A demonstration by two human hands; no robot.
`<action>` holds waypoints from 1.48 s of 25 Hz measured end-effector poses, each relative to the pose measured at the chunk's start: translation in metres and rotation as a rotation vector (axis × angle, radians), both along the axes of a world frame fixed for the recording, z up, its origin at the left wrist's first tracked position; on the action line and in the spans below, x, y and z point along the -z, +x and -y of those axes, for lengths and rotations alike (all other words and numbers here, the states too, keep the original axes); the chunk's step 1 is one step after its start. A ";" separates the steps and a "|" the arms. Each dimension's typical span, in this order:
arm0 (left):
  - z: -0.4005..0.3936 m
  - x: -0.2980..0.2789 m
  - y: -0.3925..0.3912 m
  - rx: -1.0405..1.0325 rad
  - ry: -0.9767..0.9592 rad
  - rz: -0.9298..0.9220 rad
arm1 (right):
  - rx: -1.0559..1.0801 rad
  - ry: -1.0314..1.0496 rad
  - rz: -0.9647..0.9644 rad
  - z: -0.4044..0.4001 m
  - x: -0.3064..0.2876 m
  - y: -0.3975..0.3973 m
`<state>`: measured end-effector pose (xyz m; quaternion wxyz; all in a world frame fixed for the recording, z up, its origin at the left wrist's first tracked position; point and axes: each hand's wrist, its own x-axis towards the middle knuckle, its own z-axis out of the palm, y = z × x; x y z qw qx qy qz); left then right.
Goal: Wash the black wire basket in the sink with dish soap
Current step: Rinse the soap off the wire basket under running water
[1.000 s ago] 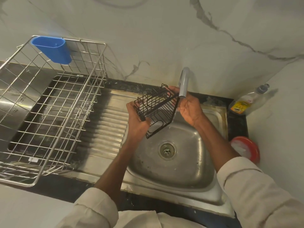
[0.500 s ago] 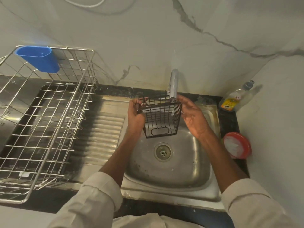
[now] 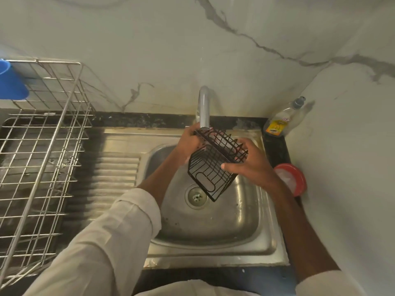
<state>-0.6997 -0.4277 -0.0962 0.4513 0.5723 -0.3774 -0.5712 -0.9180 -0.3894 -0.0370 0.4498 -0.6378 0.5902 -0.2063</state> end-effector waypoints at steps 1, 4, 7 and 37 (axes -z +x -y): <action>0.003 0.000 -0.005 0.006 0.000 0.028 | 0.062 0.000 0.020 -0.004 0.003 0.001; 0.006 -0.002 -0.021 0.076 -0.016 0.141 | 0.305 0.020 0.157 -0.018 0.008 0.007; -0.008 -0.007 -0.034 0.169 -0.074 0.307 | 0.528 0.059 0.248 -0.030 0.013 0.012; -0.137 0.021 0.021 -0.420 0.704 -0.308 | 0.270 0.743 0.294 -0.024 0.065 0.007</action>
